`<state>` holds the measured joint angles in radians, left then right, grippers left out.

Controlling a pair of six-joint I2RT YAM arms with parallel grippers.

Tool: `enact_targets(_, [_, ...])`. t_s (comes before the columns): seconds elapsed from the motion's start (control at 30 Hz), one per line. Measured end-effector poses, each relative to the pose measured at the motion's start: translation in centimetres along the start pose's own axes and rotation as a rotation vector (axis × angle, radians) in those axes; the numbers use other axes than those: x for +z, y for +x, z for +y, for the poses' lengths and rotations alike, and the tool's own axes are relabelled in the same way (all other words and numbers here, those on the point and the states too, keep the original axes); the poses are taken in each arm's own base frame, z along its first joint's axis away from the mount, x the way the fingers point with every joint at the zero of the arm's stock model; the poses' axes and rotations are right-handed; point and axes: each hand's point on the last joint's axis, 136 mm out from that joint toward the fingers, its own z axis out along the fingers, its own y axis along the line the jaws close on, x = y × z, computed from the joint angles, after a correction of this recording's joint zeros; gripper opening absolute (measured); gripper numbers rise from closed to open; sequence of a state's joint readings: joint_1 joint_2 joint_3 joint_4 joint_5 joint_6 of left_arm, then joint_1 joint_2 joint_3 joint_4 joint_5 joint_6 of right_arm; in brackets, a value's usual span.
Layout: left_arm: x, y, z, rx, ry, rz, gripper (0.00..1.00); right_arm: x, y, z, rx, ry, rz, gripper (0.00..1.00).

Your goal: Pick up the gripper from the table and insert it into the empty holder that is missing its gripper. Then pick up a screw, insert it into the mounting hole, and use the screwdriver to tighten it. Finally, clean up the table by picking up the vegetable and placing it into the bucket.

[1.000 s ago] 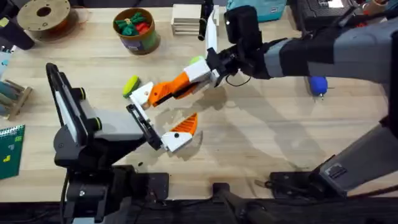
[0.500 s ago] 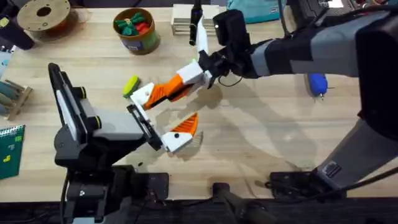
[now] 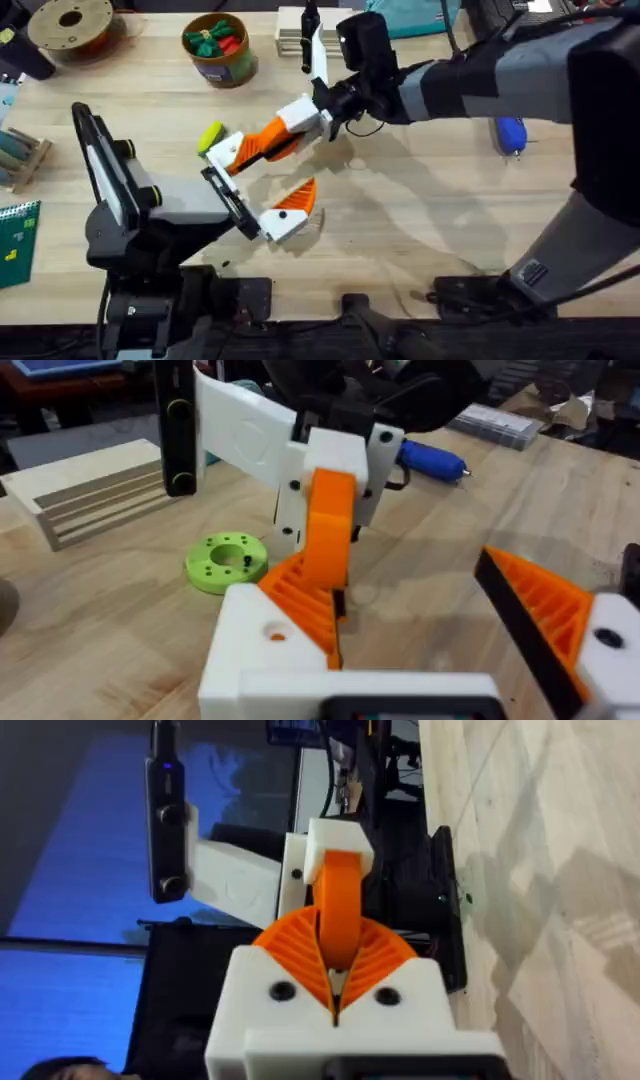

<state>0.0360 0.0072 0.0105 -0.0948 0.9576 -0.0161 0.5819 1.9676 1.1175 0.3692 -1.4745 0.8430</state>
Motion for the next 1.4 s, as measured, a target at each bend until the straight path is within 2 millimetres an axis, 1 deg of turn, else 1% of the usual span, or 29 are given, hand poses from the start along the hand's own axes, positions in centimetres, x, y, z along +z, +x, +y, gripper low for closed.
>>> enact_targets(0.13, [0.00, 0.00, 0.04, -0.004, -0.002, 0.000, 0.927, -0.06, -0.38, -0.12, 0.017, 0.013, -0.017, 0.006])
enact_targets(0.97, [-0.03, -0.04, 0.48, -0.010, -0.027, -0.002, 0.928, 0.41, -0.77, -0.07, 0.020, 0.027, -0.026, 0.006])
enact_targets(1.17, [-0.03, -0.04, 0.47, -0.009, -0.026, -0.002, 0.927, 0.38, -0.68, -0.03, 0.025, 0.024, -0.021, 0.093])
enact_targets(1.27, [-0.03, -0.03, 0.39, -0.005, -0.022, -0.001, 0.927, 0.42, -0.64, -0.05, 0.028, 0.024, -0.021, 0.163])
enact_targets(1.4, [0.03, -0.01, -0.24, 0.002, 0.013, 0.000, 0.928, 0.76, -0.55, -0.09, 0.028, 0.026, -0.016, 0.236])
